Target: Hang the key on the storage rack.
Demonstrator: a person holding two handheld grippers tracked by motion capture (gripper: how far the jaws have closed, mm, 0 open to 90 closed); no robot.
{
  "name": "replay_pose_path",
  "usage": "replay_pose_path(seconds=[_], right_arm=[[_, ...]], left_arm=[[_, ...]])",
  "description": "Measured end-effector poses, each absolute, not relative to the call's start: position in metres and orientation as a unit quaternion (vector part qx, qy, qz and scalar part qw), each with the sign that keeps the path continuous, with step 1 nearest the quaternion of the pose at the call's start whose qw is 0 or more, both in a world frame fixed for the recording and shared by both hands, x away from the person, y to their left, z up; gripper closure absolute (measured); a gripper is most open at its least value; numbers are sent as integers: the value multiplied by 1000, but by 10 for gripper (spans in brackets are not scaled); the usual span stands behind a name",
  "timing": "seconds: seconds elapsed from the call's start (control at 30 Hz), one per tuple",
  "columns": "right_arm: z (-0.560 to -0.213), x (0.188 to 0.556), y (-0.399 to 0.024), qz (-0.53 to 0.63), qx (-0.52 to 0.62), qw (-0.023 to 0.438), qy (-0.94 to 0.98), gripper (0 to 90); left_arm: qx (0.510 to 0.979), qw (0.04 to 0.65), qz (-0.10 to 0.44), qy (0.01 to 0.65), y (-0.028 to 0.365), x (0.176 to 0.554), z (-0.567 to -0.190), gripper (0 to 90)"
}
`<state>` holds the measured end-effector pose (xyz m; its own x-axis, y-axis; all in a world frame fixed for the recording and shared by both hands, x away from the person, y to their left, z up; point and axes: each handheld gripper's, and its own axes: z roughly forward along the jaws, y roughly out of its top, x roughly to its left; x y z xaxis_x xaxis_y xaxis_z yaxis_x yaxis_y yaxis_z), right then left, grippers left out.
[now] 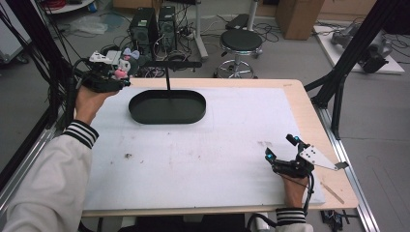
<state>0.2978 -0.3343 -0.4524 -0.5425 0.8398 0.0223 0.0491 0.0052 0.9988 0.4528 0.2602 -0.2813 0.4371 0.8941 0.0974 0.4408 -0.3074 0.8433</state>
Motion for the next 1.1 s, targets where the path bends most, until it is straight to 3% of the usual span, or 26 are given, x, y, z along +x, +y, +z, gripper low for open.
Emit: replay_pose_path(seconds=[1.1], right_arm=[[-452,298,-335,611,349,327,630,8]], left_arm=[[765,358,260,468,283,445,-329,552]])
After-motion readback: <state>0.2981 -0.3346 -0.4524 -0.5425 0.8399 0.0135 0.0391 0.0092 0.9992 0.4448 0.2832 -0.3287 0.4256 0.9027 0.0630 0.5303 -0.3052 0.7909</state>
